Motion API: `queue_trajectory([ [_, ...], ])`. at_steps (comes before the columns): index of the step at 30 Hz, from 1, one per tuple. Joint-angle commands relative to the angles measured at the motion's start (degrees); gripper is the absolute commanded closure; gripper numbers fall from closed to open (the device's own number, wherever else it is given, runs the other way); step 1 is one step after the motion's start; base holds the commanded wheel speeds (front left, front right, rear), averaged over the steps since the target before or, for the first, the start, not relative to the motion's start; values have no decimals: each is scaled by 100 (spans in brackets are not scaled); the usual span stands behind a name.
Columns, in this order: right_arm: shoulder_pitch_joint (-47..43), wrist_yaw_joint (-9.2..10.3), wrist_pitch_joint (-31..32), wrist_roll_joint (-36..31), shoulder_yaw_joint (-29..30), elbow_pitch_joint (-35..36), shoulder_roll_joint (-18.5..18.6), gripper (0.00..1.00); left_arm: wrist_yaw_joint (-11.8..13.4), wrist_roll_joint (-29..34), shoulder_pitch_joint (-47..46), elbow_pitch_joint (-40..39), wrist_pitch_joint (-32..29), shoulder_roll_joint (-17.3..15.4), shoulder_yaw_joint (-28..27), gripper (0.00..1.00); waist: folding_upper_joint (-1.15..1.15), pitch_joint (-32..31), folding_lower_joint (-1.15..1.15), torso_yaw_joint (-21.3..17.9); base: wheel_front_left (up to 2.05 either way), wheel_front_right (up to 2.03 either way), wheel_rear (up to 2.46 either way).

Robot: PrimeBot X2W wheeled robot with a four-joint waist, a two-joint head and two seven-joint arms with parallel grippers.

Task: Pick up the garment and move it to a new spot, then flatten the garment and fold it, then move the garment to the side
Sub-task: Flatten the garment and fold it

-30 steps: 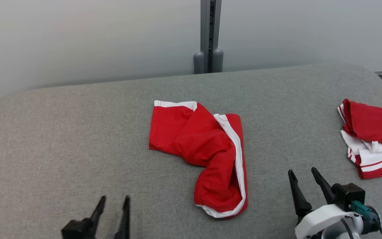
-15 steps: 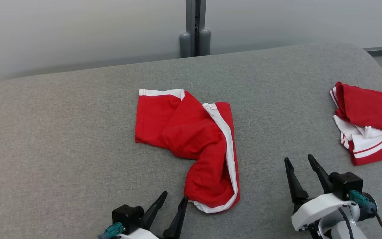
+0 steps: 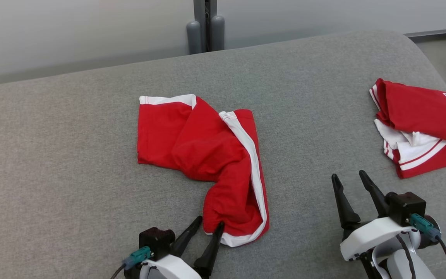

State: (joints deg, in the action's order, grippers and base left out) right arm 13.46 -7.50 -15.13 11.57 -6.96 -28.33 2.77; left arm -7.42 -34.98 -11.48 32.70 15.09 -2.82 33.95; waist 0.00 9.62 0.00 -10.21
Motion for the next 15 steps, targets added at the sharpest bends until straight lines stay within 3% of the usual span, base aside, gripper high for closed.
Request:
queue_trajectory([
  [1, 27, 2, 0, 23, 18, 22, 30, 0, -5, -52, -146, 14, 8, -20, 1, 96, 0, 18, 0, -24, 0, 0, 0],
  [2, 33, 2, 0, 25, 29, 22, 31, 0, -5, -63, -171, 6, 8, -25, -11, 100, 0, 20, 0, -31, 0, 0, 0],
  [6, -9, 1, 0, 17, 136, 14, 28, 0, -5, 40, -241, -256, 9, -26, -329, 100, 0, -21, 0, 11, 0, 0, 0],
  [11, -74, 1, 0, 63, 206, 8, 30, 0, -6, 440, -35, -861, 7, -25, -1277, 100, 0, -107, 0, 172, 0, 0, 0],
  [15, -97, 2, 0, 151, 165, -9, 30, 0, 31, 666, 65, -905, 8, -23, -1966, 100, 0, -176, 0, 295, 0, 0, 0],
])
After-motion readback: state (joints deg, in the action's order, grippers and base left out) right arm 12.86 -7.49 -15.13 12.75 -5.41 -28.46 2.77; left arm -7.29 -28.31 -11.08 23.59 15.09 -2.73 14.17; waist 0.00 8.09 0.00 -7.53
